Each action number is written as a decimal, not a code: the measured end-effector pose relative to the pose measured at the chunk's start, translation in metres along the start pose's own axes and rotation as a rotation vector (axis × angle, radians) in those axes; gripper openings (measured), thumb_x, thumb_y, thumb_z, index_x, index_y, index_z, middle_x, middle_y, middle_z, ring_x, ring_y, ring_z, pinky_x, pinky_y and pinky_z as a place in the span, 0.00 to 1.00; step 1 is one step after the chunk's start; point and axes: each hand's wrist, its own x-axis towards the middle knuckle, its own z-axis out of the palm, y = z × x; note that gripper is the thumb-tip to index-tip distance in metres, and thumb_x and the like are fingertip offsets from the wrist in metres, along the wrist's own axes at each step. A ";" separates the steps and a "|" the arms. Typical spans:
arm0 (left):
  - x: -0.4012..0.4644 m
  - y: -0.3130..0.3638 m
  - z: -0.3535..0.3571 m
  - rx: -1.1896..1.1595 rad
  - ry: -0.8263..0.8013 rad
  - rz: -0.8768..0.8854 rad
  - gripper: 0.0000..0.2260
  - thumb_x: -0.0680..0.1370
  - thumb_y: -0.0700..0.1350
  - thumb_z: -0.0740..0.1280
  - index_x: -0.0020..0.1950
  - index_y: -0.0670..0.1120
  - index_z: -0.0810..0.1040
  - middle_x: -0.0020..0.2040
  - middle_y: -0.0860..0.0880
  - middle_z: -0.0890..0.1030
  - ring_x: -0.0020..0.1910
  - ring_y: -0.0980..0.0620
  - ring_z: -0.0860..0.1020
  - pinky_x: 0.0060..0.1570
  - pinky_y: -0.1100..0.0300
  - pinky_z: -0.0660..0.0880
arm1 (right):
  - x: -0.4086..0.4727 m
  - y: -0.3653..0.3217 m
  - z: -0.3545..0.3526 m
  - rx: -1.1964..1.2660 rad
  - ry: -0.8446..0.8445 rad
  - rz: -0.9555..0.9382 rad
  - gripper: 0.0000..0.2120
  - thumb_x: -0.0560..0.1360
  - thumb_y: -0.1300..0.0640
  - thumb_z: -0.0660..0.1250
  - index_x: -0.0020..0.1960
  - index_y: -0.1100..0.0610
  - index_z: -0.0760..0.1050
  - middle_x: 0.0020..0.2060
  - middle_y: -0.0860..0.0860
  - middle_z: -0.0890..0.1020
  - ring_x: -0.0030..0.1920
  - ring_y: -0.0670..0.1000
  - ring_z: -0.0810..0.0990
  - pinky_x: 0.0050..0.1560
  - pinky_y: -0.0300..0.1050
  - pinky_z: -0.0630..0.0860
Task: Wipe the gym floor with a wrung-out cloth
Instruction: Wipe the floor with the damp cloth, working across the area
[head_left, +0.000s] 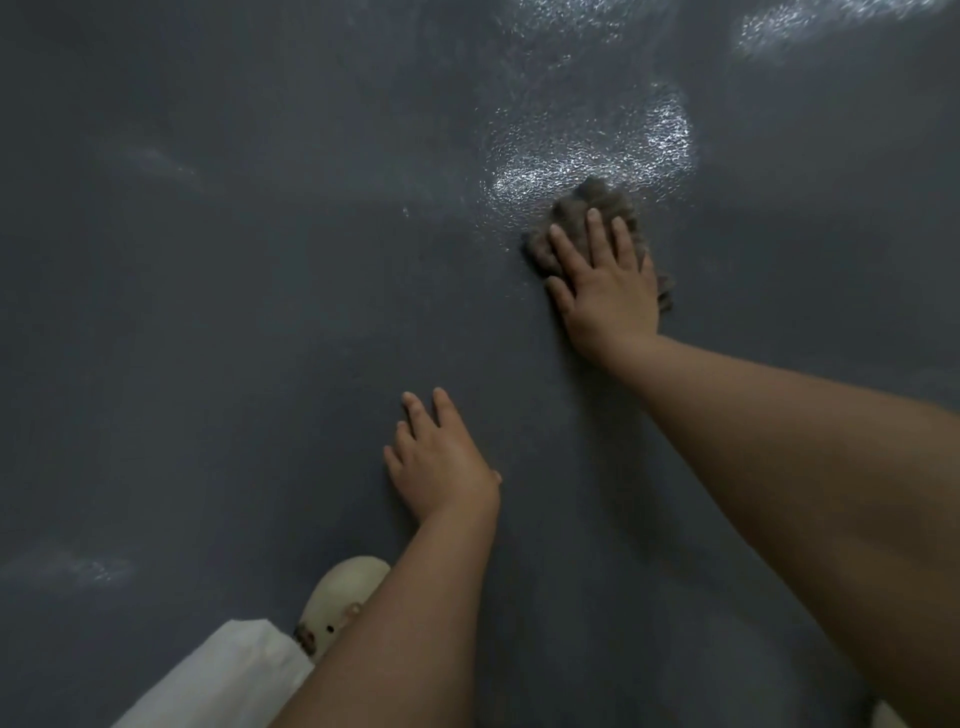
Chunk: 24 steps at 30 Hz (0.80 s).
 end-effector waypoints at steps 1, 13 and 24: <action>0.000 0.000 0.000 -0.003 0.002 0.001 0.46 0.72 0.54 0.72 0.78 0.49 0.44 0.78 0.45 0.45 0.75 0.44 0.53 0.74 0.50 0.53 | -0.011 -0.003 0.005 -0.010 -0.004 -0.022 0.26 0.80 0.42 0.52 0.76 0.40 0.50 0.77 0.50 0.47 0.77 0.55 0.44 0.73 0.56 0.45; -0.007 0.006 0.012 0.001 0.156 0.044 0.31 0.80 0.46 0.62 0.77 0.51 0.49 0.78 0.46 0.48 0.75 0.46 0.52 0.73 0.51 0.51 | -0.209 -0.011 0.075 -0.005 0.076 -0.055 0.23 0.75 0.42 0.55 0.69 0.42 0.66 0.70 0.53 0.70 0.71 0.57 0.61 0.67 0.61 0.56; -0.029 0.073 0.014 0.025 0.140 0.331 0.37 0.78 0.41 0.64 0.78 0.52 0.43 0.77 0.47 0.40 0.76 0.46 0.45 0.74 0.54 0.44 | -0.048 0.106 -0.007 -0.003 0.039 0.138 0.24 0.81 0.45 0.52 0.76 0.40 0.52 0.77 0.49 0.48 0.77 0.53 0.45 0.73 0.57 0.42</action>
